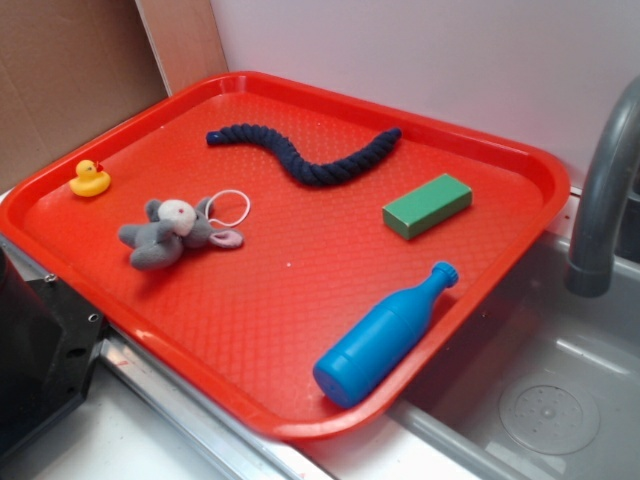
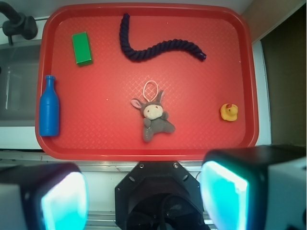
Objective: Grab the blue rope.
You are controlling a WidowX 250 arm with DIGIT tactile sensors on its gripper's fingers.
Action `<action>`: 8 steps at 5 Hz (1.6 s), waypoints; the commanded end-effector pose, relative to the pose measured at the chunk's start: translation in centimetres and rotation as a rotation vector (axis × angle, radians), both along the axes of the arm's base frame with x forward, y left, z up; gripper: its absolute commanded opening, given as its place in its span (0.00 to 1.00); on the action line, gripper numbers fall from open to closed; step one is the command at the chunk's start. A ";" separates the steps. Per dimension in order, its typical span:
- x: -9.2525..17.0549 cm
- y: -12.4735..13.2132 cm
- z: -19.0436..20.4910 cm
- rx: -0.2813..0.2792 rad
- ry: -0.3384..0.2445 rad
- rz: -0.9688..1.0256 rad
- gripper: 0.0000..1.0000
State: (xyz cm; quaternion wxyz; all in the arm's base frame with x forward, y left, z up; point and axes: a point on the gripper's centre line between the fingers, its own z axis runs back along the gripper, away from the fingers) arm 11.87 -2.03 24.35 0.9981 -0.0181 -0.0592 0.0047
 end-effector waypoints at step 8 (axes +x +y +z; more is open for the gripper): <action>14.7 4.5 -9.1 0.128 0.120 -1.117 1.00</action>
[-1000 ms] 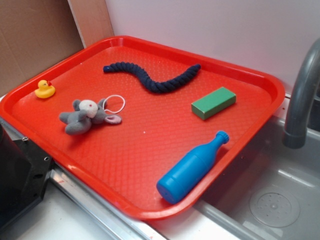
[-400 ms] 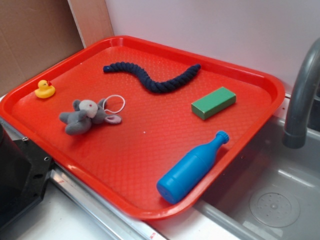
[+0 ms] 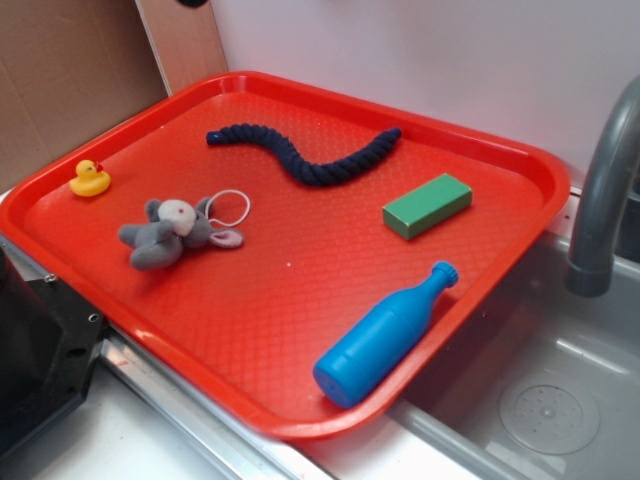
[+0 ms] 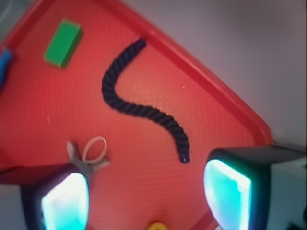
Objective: Grab the blue rope.
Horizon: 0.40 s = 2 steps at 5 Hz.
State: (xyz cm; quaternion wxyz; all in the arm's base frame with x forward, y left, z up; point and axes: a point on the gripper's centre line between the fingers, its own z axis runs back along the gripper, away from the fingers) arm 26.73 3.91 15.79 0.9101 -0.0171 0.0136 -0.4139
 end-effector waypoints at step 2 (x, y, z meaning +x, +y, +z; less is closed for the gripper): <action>0.2 -2.4 -3.5 0.072 -0.049 -0.437 1.00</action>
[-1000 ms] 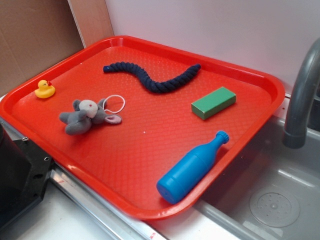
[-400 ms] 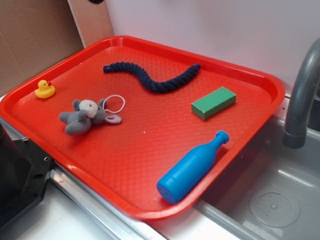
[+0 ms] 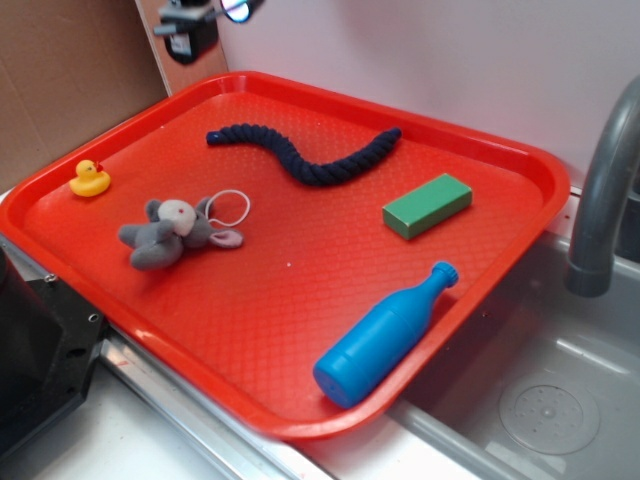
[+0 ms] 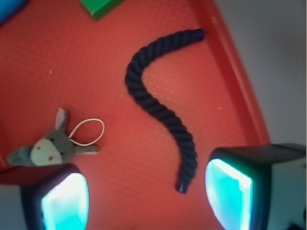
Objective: Grab the blue rope.
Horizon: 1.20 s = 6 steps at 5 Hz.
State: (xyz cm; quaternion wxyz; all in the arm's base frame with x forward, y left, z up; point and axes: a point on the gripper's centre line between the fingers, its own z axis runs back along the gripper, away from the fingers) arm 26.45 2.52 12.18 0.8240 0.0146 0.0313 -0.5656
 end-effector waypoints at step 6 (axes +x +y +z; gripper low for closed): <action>2.9 -1.3 -0.3 -0.031 -0.063 0.292 1.00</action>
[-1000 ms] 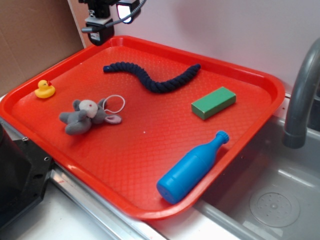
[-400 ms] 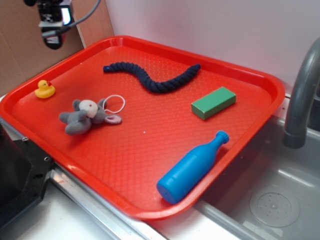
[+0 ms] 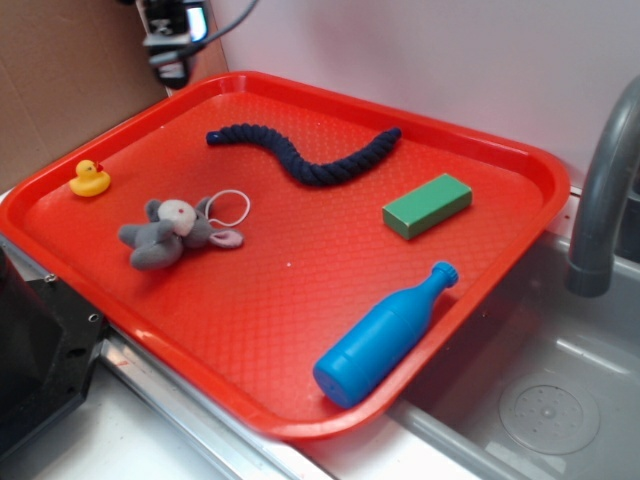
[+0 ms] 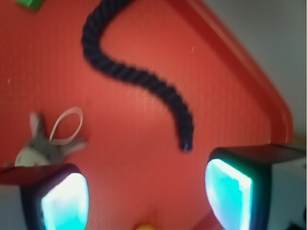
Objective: Grab the blue rope.
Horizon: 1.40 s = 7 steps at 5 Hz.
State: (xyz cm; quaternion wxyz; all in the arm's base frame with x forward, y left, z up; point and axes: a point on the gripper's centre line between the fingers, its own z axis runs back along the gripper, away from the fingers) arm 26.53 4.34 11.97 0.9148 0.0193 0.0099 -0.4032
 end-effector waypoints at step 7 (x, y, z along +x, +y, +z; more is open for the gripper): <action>0.5 0.2 -9.6 0.052 0.109 0.028 0.00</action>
